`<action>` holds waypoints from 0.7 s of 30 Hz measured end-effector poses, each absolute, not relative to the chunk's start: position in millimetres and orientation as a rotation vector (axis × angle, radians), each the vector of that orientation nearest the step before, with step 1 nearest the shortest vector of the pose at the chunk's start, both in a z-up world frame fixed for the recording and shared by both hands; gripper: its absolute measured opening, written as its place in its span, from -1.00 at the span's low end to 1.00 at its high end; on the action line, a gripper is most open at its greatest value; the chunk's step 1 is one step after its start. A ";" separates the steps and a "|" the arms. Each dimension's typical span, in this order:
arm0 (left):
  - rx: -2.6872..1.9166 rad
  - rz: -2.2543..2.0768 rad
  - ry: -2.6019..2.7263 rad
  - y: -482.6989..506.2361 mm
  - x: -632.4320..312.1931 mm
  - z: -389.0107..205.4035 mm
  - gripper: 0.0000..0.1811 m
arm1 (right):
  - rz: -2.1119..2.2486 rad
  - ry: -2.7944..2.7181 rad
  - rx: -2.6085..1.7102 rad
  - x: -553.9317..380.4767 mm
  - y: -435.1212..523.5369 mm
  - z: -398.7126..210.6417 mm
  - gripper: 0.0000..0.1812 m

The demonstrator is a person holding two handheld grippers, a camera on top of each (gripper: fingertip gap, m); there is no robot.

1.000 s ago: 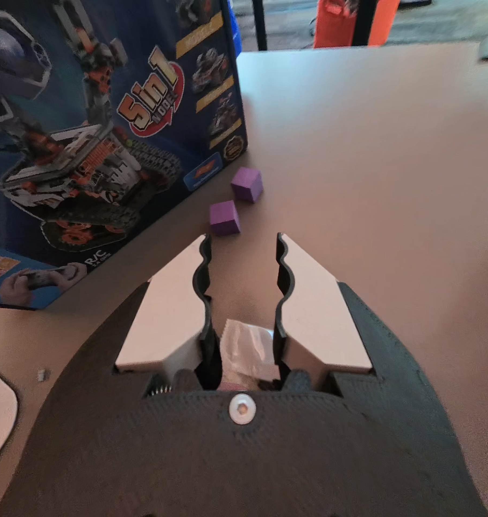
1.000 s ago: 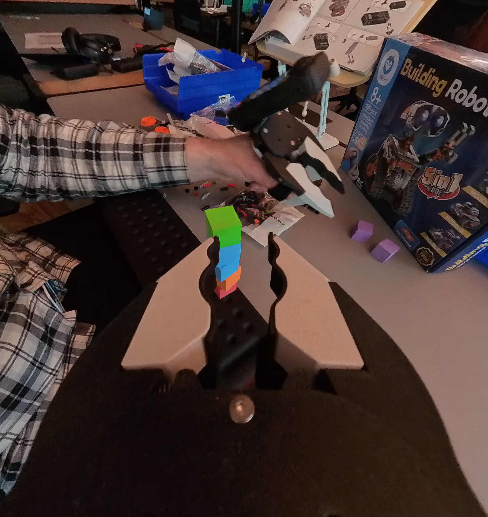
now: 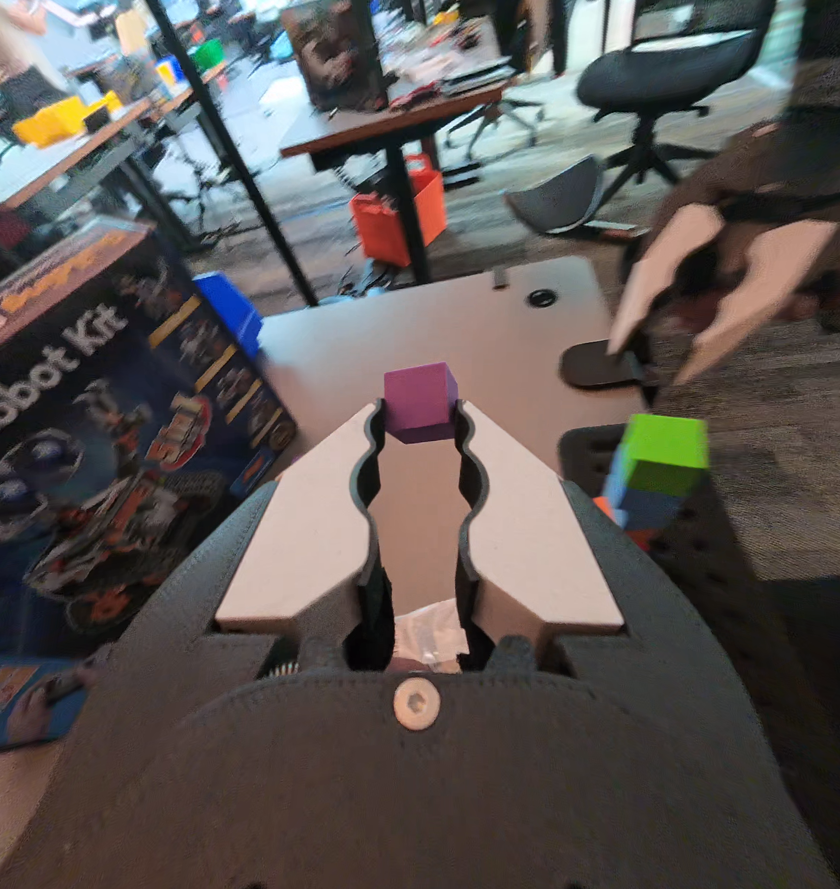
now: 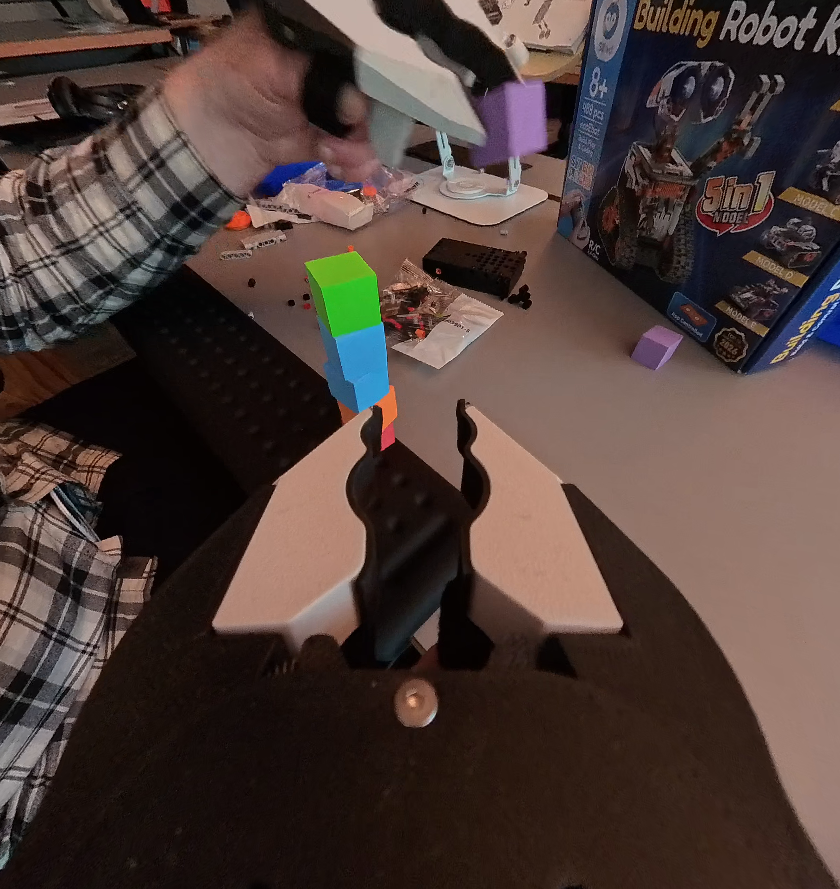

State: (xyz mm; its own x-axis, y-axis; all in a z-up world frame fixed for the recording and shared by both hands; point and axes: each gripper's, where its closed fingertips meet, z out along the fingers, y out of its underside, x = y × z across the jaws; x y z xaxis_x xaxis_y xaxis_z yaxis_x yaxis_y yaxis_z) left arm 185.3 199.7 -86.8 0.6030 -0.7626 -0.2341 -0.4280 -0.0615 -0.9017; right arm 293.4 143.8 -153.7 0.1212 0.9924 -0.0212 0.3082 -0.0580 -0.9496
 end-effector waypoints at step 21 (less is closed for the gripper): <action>-1.707 -0.404 1.357 119.1 237.1 -104.7 -0.70 | 0.993 -1.326 -1.527 289.7 139.7 -158.6 -0.67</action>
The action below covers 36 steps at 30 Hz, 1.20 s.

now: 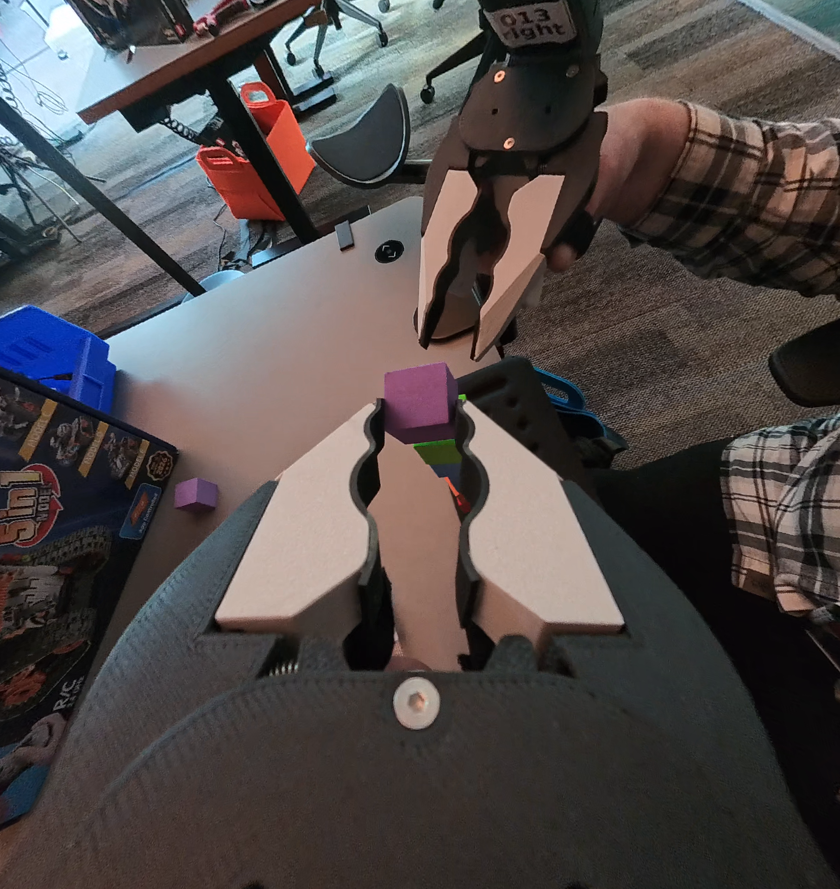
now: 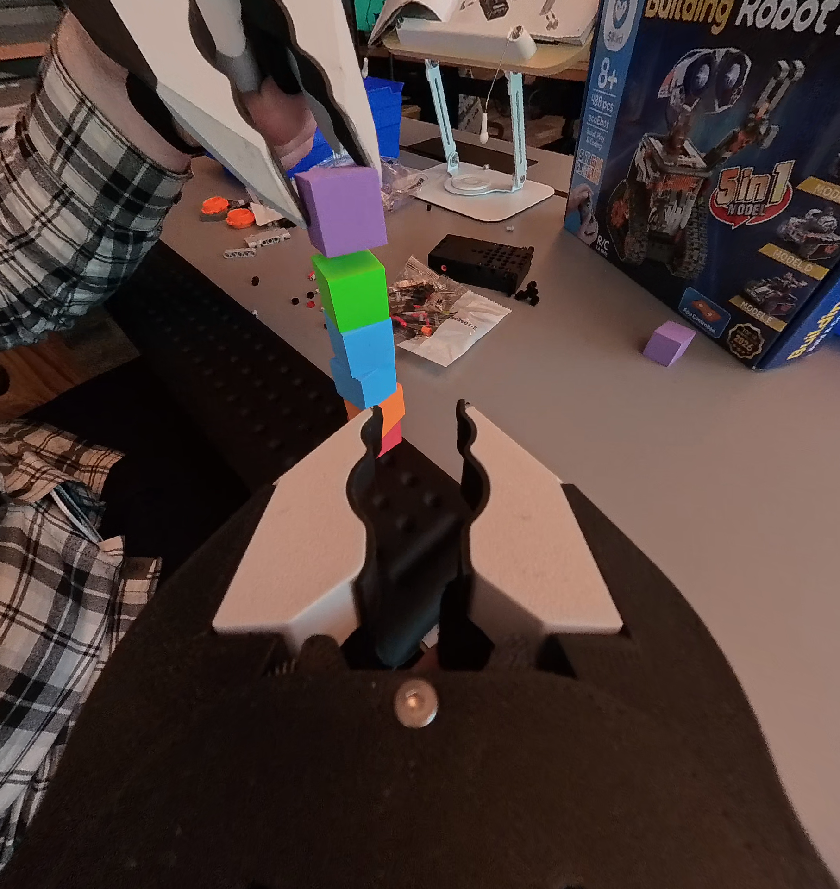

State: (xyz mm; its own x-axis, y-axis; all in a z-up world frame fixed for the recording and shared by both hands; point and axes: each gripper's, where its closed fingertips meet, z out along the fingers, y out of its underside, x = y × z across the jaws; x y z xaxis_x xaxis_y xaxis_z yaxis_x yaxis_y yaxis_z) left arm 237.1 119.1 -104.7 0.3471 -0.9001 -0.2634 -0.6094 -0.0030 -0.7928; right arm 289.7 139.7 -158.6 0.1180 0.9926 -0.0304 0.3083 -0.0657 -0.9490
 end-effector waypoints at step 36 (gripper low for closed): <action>-1.752 -0.446 0.804 187.4 123.5 -123.2 -0.57 | 0.587 -1.275 -1.726 178.9 336.6 -213.8 -0.46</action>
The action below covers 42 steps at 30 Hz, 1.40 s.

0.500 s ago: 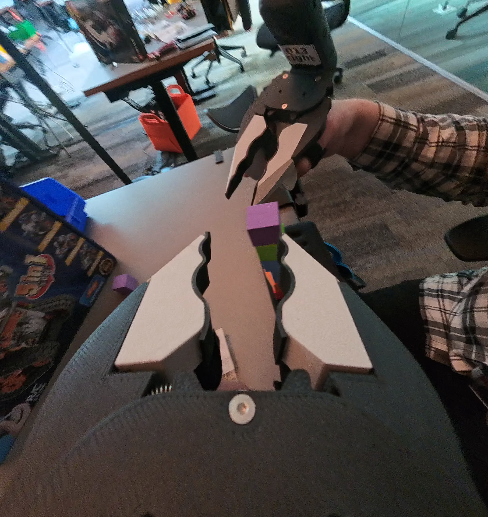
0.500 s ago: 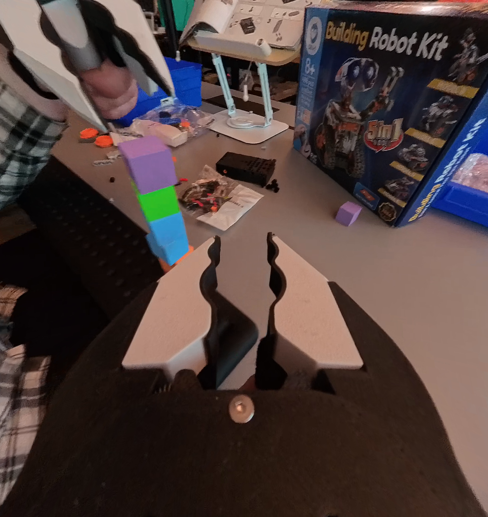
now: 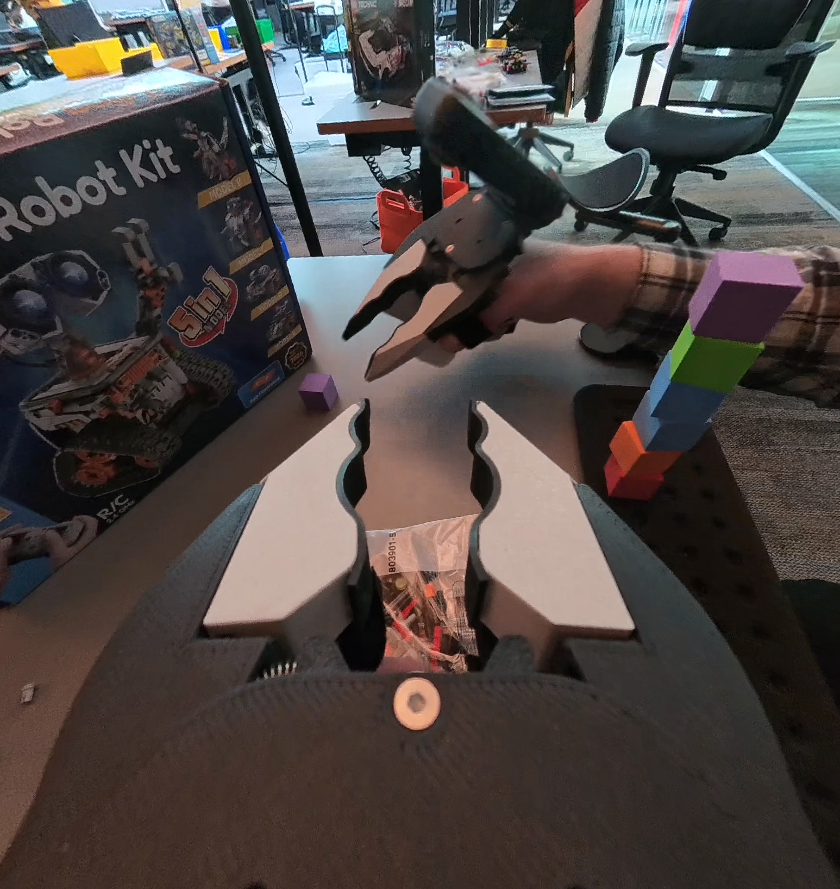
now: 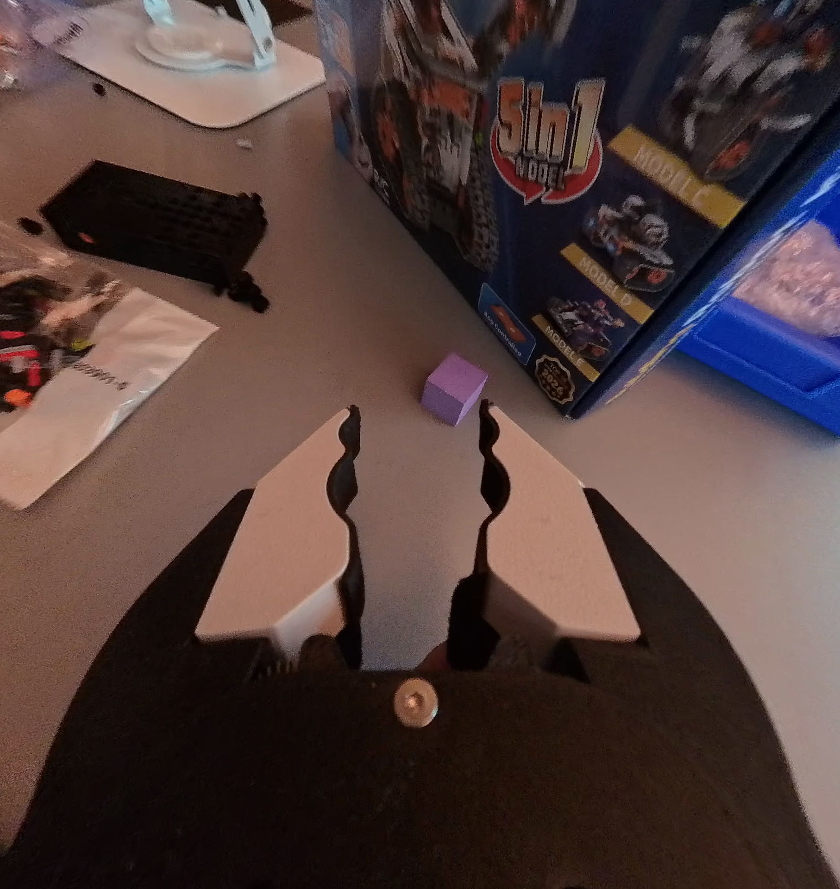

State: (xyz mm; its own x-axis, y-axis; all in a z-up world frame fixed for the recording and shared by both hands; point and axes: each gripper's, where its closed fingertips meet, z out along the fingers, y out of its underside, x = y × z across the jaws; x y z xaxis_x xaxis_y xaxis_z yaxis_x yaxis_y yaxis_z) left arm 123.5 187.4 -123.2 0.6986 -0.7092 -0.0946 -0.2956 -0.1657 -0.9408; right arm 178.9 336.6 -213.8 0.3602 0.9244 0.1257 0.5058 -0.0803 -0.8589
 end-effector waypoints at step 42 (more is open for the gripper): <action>-1.830 -0.375 0.727 206.1 108.9 -148.2 -0.62 | 0.843 -1.627 -1.346 242.7 132.7 -52.8 -0.67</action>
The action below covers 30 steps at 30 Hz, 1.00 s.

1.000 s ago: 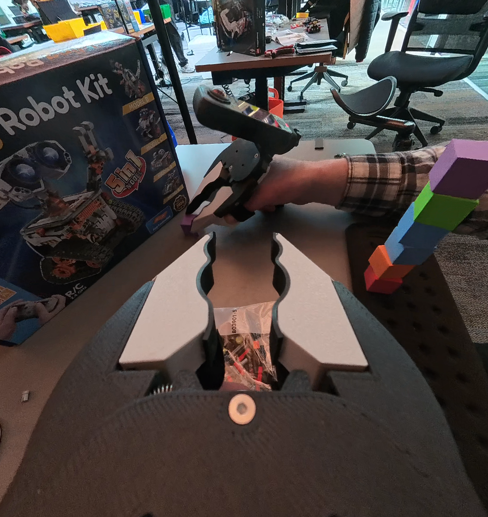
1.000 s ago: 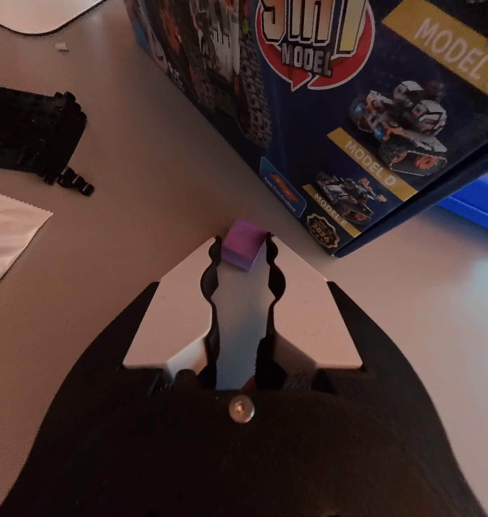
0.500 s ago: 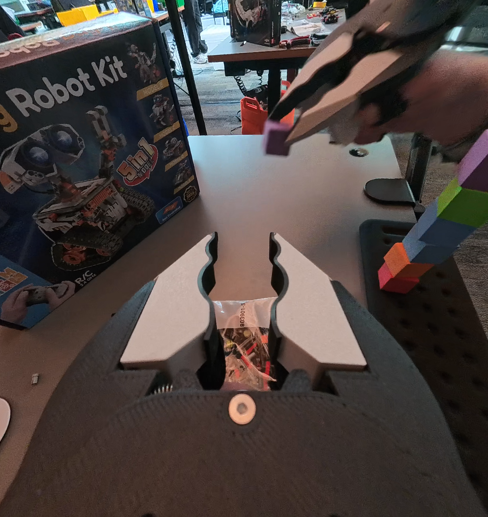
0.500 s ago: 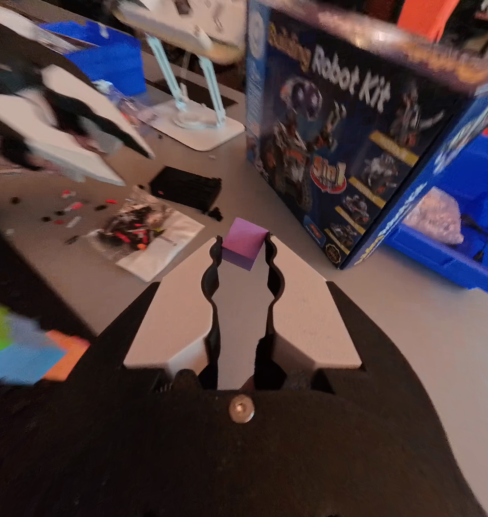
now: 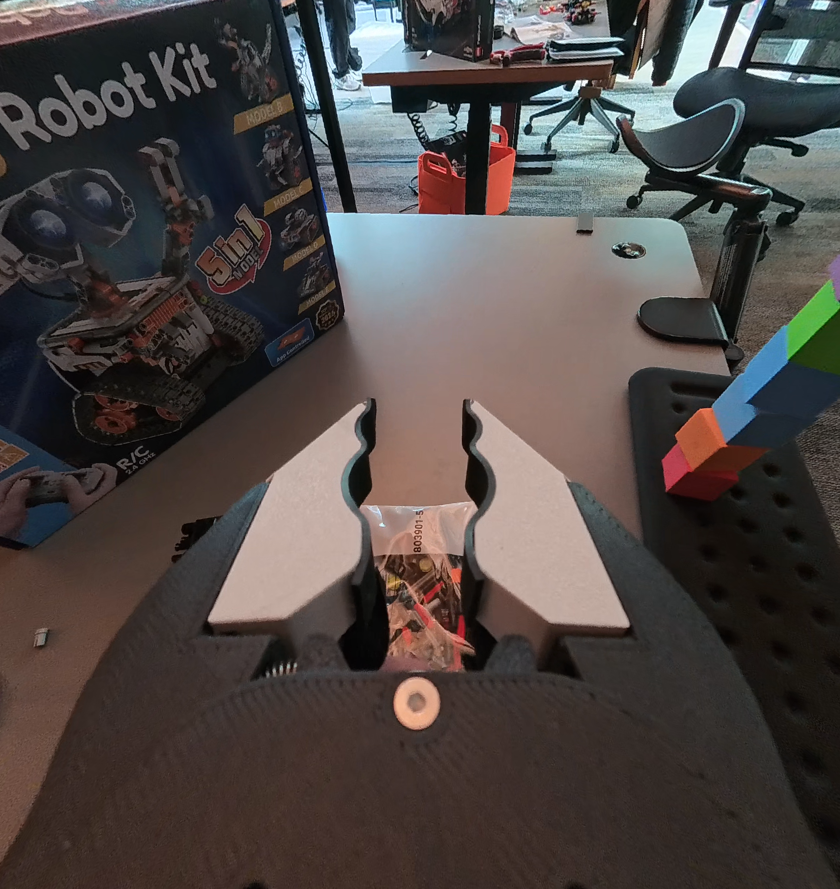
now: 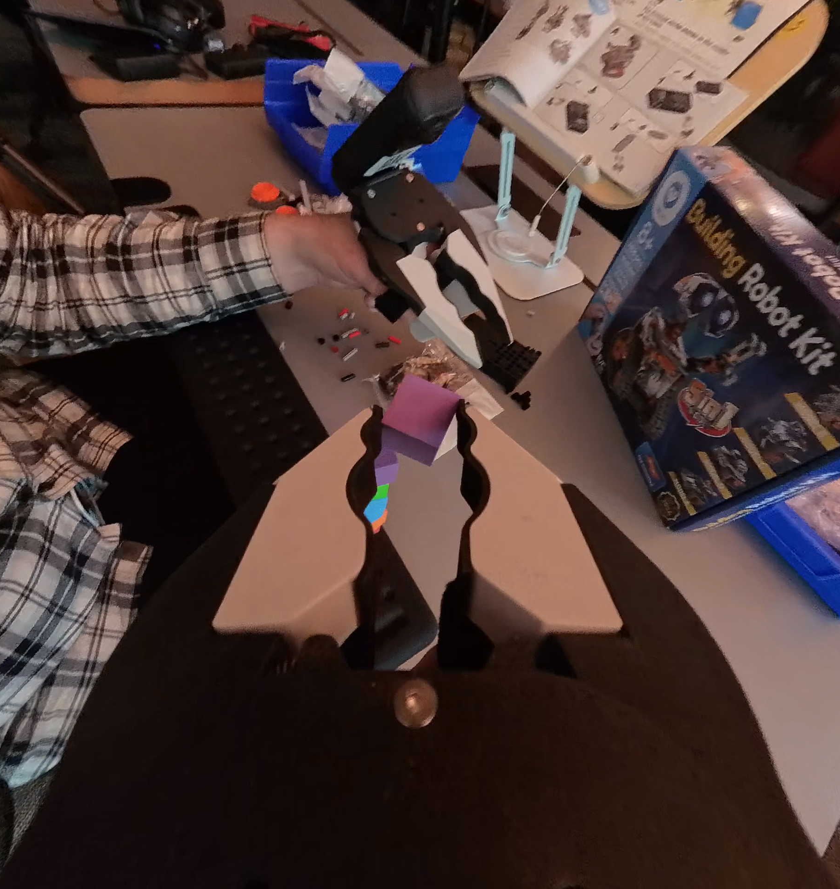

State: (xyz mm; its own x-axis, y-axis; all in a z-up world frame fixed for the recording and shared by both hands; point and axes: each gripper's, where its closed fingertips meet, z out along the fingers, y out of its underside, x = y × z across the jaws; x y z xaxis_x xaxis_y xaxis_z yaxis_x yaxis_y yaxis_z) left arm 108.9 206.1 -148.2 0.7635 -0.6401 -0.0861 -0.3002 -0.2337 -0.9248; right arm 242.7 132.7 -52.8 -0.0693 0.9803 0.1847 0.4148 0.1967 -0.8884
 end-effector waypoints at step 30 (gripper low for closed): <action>-1.842 -0.379 0.739 205.4 109.1 -151.4 -0.61 | 0.911 -1.832 -1.402 235.3 110.2 -76.9 -0.59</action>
